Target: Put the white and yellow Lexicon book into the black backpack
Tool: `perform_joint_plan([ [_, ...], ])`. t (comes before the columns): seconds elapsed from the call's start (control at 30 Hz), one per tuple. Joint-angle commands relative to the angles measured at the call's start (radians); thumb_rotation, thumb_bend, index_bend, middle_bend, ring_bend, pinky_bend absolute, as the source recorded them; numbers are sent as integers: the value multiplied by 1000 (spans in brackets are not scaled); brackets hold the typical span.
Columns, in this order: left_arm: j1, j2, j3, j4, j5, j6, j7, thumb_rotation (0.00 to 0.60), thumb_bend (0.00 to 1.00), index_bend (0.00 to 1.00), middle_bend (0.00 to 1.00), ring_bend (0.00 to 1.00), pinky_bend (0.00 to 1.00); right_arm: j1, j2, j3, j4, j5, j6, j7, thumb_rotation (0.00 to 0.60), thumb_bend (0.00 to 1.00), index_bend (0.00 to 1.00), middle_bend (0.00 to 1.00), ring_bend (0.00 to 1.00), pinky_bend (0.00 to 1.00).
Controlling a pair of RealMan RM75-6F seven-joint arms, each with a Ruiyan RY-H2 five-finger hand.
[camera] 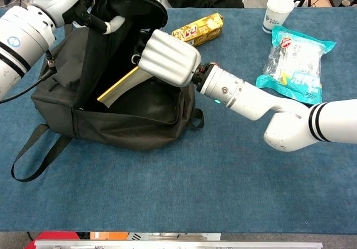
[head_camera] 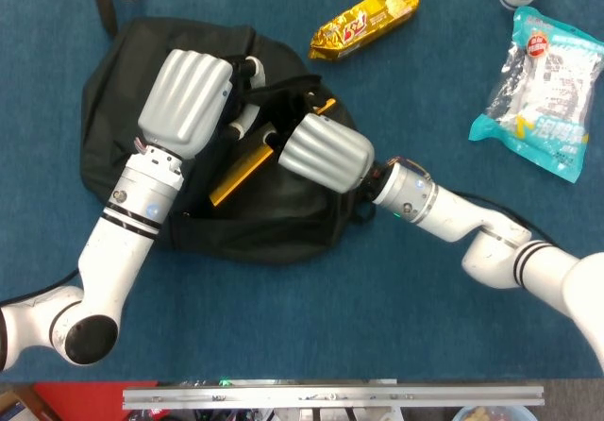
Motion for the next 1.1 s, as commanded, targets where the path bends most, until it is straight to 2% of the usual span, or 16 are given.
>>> perform_joint_plan([
  [0.03,-1,2,-1,-2,-2,1,0,600,416,653,752,784,1000,5,-19,-6,26,10,0,12,600,425,907,713,599,705],
  [0.3,-6,7,-2,-10,-7,6,3,600,416,652,752,784,1000,16,-56,-8,79,33,2,29,600,425,907,714,600,705],
  [0.67,-7,12,0,-17,-9,14,0,600,414,651,751,784,1000,66,-110,27,159,84,9,40,600,424,913,714,599,705],
  [1.1,-1,24,1,-22,-10,24,-12,600,415,651,751,783,1000,89,-175,16,231,115,1,56,600,409,913,714,599,706],
])
